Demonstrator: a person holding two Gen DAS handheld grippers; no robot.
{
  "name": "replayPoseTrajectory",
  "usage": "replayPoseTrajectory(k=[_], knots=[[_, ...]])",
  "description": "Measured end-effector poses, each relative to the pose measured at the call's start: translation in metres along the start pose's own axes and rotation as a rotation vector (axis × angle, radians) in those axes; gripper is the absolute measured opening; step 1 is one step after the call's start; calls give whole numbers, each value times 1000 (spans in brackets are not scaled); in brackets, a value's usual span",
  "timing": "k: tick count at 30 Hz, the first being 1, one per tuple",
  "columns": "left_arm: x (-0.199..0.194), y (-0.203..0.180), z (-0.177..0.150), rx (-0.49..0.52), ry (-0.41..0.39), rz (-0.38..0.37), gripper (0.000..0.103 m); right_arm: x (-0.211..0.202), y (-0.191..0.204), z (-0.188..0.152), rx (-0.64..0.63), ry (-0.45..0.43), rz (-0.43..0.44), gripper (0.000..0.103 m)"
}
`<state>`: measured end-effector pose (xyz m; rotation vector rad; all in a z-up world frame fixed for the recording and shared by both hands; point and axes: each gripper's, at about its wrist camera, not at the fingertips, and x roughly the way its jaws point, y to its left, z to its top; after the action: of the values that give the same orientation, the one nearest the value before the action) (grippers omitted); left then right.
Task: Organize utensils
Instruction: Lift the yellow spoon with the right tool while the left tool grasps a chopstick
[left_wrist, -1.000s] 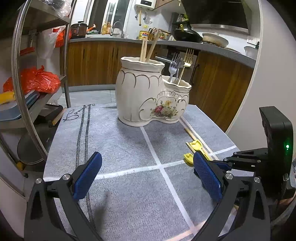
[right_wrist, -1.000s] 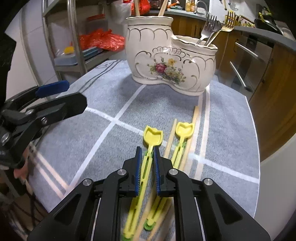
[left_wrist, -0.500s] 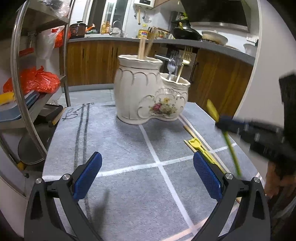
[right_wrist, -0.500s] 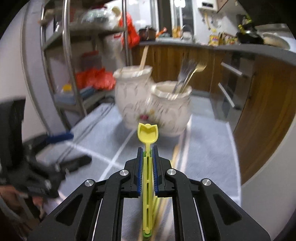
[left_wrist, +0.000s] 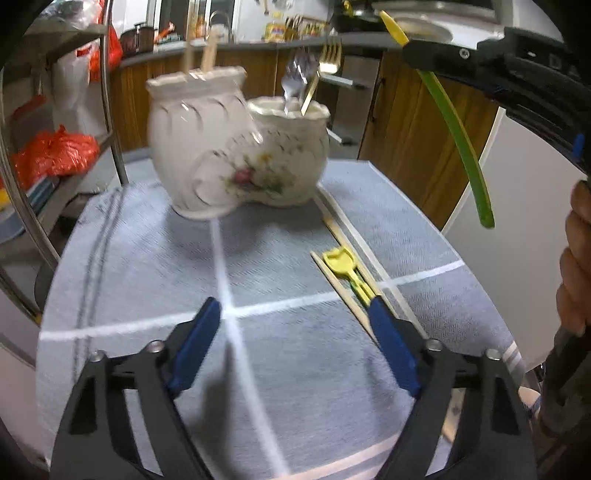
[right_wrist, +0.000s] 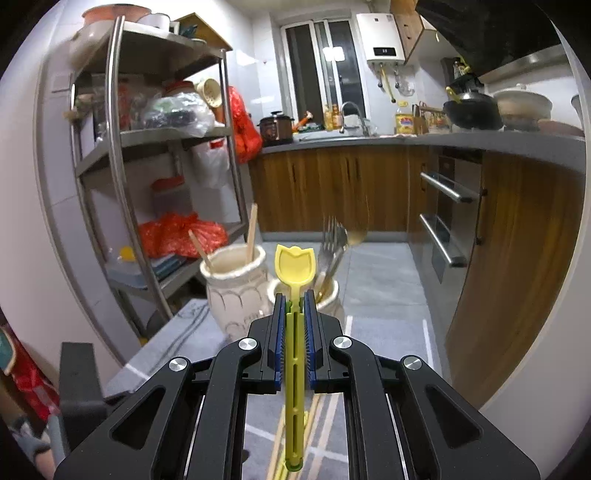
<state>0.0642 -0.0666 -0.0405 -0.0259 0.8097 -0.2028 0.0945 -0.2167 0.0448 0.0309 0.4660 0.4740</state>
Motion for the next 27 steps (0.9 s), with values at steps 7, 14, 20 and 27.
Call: replayPoseTrajectory(k=[7, 14, 20, 27], knots=[[23, -21, 1, -18, 56, 52, 63, -4, -18, -8, 39, 15, 20, 10], [28, -26, 3, -16, 61, 125, 59, -7, -22, -10, 54, 17, 41, 10], [30, -39, 3, 17, 67, 135, 59, -9, -22, -10, 51, 14, 46, 10], [34, -34, 10, 78, 68, 95, 10, -9, -21, -10, 49, 15, 47, 10]])
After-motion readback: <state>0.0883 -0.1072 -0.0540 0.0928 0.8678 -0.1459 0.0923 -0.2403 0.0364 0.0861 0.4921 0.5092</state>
